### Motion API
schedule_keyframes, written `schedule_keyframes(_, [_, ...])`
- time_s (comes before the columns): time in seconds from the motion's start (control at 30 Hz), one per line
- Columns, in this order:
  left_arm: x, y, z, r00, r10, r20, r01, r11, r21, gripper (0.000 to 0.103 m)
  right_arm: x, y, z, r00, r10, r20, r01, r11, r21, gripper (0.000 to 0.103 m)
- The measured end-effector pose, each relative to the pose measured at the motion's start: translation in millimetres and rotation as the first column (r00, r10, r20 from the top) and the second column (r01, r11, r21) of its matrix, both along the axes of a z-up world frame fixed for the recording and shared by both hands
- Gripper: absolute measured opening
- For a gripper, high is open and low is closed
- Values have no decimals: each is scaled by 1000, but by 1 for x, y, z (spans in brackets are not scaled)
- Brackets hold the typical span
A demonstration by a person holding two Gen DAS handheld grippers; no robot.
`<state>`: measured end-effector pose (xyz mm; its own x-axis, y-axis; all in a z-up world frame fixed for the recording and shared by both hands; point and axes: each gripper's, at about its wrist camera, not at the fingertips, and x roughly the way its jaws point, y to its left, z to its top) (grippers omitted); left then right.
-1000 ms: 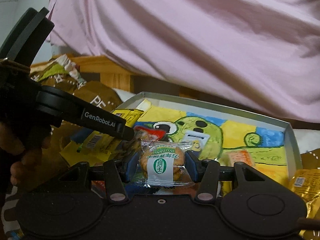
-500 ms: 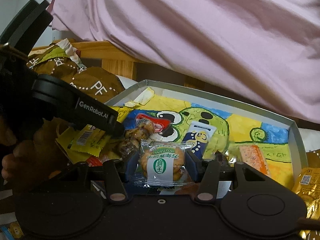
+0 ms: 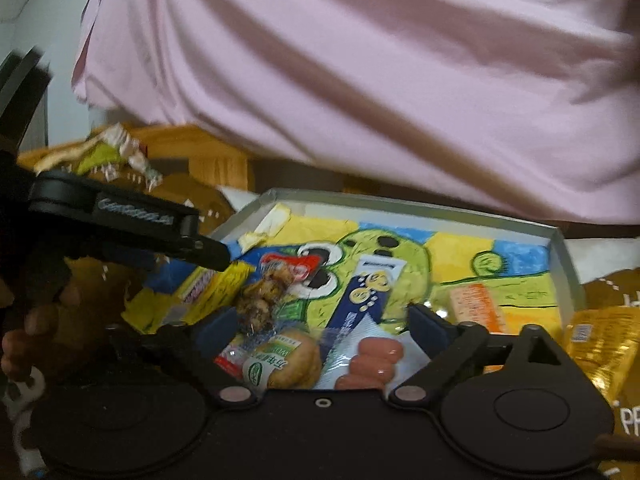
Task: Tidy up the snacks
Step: 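Lower the yellow pack into the tray with the left tool while the right lowers the bun there, then open both grippers over the tray and lift both tools away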
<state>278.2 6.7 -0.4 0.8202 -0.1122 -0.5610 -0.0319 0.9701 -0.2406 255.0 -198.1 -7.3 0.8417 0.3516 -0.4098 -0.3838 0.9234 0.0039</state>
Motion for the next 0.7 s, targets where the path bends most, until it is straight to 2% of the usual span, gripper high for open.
schedule_keyframes(0.17, [-27, -7, 25, 997, 9, 73, -11, 999, 32, 102, -20, -13, 23, 999, -23, 29, 23, 999, 32, 102])
schedule_keyframes(0.4, [-78, -14, 58, 985, 13, 170, -24, 998, 64, 103, -61, -28, 57, 994, -35, 101, 27, 997, 77, 102])
schedule_keyframes(0.7, [-146, -22, 72, 966, 21, 258, -43, 996, 81, 103, -124, -49, 80, 986, -50, 156, 33, 994, 107, 102])
